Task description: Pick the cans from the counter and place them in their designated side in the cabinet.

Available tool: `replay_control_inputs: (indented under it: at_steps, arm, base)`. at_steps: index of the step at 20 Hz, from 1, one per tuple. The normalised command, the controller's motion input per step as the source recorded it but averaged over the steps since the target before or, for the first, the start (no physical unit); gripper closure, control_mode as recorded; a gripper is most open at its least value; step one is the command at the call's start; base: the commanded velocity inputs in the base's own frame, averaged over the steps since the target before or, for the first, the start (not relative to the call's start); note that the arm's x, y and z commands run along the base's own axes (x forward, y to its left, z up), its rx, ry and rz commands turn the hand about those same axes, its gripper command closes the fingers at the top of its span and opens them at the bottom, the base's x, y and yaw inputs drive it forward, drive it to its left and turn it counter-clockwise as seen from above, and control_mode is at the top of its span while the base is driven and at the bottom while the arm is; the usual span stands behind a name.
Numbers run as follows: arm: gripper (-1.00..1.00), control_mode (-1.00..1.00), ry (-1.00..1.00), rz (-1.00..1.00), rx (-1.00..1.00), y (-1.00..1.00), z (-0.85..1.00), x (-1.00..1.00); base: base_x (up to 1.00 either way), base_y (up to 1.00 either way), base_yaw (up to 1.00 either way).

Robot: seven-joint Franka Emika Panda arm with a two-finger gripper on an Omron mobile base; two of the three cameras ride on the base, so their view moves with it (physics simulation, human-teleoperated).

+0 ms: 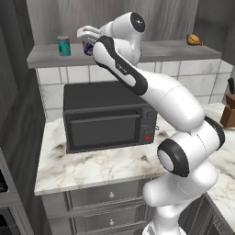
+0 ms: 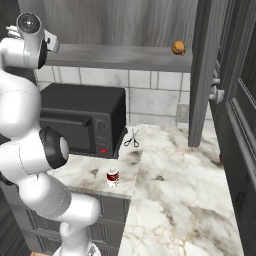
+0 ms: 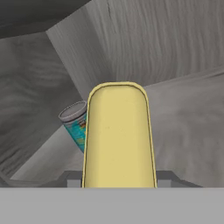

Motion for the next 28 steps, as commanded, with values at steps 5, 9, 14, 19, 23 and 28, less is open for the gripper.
replay_control_inputs:
  at_steps: [5,9,14,19,23,28]
  arm:
    - [1.0,-1.0,0.02,0.0,-0.02,0.07,0.0,0.08]
    - [1.0,-1.0,0.02,0.0,-0.02,0.09,-0.01,0.09]
    - [1.0,-1.0,0.02,0.0,-0.02,0.08,0.0,0.1]
    - [1.0,-1.0,0.02,0.0,-0.02,0.05,0.0,0.11]
    - [1.0,-1.0,0.02,0.0,-0.02,0.04,-0.02,0.13]
    - [1.0,-1.0,0.02,0.0,-0.02,0.07,-0.04,0.15]
  base:
    - [0.0,0.0,0.0]
    - [0.0,0.0,0.0]
    - [0.0,0.0,0.0]
    - [0.0,0.0,0.0]
    - [0.0,0.0,0.0]
    - [0.0,0.0,0.0]
